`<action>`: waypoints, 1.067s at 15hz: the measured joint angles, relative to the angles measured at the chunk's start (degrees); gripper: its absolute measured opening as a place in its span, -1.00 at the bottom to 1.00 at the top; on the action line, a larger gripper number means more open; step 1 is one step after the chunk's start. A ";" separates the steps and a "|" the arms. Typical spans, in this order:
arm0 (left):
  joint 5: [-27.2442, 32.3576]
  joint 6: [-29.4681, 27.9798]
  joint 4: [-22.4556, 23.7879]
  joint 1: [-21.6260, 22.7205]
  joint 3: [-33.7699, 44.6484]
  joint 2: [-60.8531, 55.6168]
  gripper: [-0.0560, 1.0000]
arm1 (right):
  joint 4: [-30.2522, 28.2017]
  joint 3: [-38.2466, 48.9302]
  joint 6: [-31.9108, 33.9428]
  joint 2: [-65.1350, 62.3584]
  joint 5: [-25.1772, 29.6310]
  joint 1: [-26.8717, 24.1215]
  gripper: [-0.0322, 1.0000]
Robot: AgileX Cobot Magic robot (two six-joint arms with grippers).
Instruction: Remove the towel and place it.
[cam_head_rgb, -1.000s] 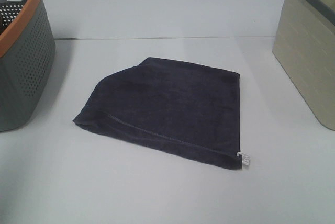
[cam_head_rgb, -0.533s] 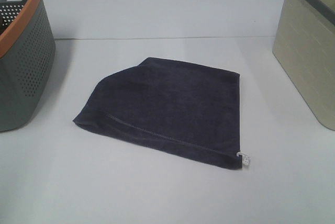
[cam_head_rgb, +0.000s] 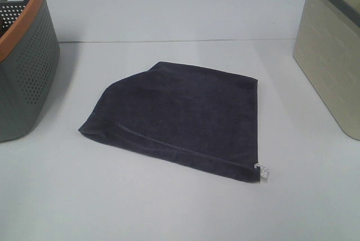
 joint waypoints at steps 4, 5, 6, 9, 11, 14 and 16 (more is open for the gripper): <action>-0.74 0.11 -2.12 0.00 1.03 -2.18 0.50 | 0.86 1.49 -1.32 0.00 -4.24 0.00 0.53; -0.86 0.11 -2.75 0.00 1.03 -2.18 0.50 | 1.20 1.95 -1.43 0.00 -4.24 0.00 0.53; -0.86 0.52 -3.55 0.00 1.03 -2.18 0.50 | 1.72 2.06 -2.06 0.00 -4.30 0.00 0.53; -0.86 1.03 -5.44 0.00 1.03 -2.18 0.50 | 2.29 2.29 -2.64 0.00 -4.47 0.00 0.53; -0.92 1.03 -6.13 0.00 1.03 -2.18 0.50 | 2.29 2.29 -2.64 0.00 -4.47 0.00 0.53; -0.92 1.09 -6.13 0.00 1.03 -2.18 0.50 | 2.29 2.29 -2.64 0.00 -4.47 0.00 0.53; -0.92 1.15 -6.13 0.00 1.03 -2.18 0.50 | 2.29 2.29 -2.64 0.00 -4.47 0.00 0.53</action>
